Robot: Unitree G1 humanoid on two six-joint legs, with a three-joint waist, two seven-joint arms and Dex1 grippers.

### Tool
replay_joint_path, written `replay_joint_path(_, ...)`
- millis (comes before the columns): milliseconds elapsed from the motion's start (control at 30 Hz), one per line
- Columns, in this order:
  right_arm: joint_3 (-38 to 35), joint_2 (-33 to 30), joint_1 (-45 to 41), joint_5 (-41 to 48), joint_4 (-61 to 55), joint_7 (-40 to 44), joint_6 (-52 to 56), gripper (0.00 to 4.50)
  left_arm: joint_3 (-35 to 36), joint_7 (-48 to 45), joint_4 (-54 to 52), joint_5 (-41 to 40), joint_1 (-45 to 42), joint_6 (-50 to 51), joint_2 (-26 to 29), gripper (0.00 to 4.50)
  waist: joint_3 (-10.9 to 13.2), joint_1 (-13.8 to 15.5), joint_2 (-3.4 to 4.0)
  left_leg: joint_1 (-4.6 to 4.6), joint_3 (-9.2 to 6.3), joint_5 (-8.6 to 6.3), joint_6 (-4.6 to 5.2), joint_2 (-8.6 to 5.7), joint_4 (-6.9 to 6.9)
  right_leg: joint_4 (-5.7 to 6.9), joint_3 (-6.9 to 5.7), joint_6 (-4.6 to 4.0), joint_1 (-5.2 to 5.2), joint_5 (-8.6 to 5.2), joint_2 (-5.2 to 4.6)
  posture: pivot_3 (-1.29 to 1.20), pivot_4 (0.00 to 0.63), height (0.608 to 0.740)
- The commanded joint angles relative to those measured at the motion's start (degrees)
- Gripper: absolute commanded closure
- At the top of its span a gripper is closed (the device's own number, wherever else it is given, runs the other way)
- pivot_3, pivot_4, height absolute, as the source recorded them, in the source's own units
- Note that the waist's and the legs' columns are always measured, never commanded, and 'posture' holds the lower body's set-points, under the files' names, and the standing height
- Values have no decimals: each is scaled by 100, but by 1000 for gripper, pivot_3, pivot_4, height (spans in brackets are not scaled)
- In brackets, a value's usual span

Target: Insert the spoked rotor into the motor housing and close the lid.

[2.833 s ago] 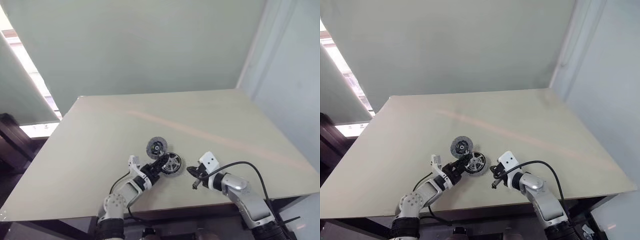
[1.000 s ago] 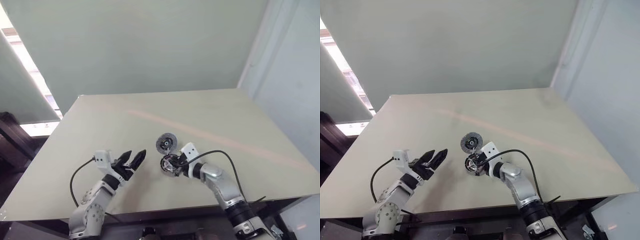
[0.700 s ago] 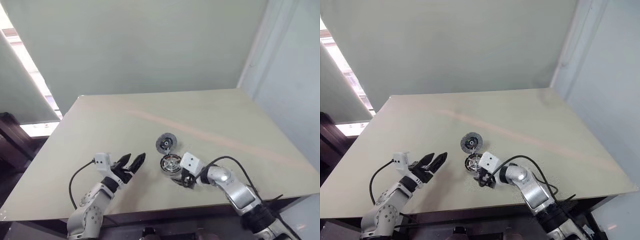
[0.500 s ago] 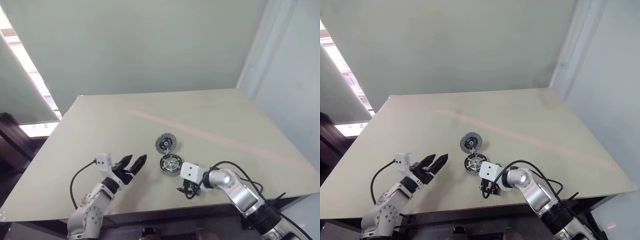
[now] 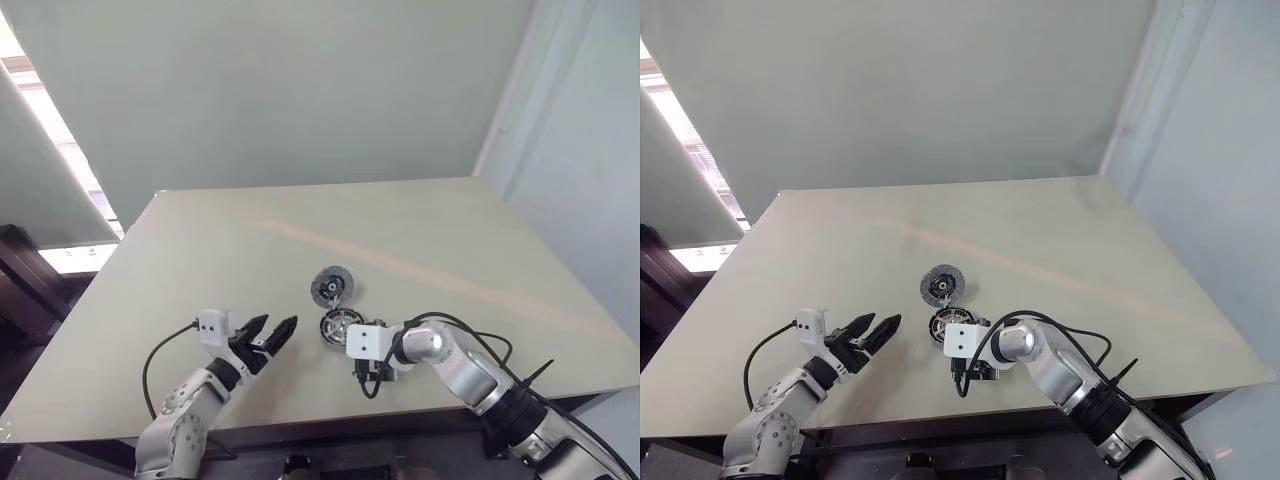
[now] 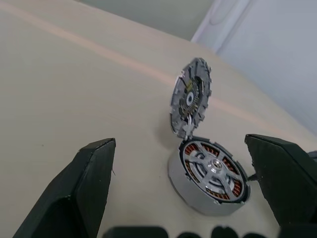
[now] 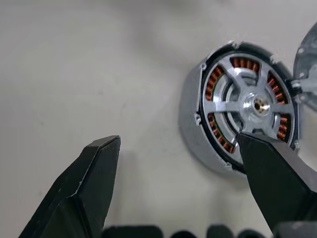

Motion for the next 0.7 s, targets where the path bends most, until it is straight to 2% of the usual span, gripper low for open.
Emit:
replay_joint_path(33,47,146,-276,-197,72,13,152,409,-10,-52,-136,13,-21,-88,14,0,0,1,0,0,-1,0,0,0,0,1,-1,0,0,0,0,0,0,740)
replay_joint_path(333,175,309,-393,-324,477,12,48,409,-71,-36,-166,41,4,-93,-8,0,0,2,0,-1,-2,0,0,-2,-1,-1,-1,1,0,1,-1,0,0,740)
replay_joint_path(367,177,314,-390,-334,511,9,30,567,-72,-32,-169,47,3,-93,-10,0,0,2,0,-1,-2,0,0,-2,-1,0,-2,1,0,0,-1,0,0,740)
replay_joint_path(467,161,336,-364,-360,579,-7,16,1267,-74,-13,-182,60,0,-90,-17,0,-1,1,1,1,-3,0,0,-1,0,0,-3,0,2,0,-1,0,0,740)
replay_joint_path(700,131,393,-351,-420,680,-61,-34,3796,-86,5,-220,88,-10,-57,-40,0,-3,1,-2,2,-3,0,-1,-1,-1,0,-2,1,1,0,-1,0,0,740)
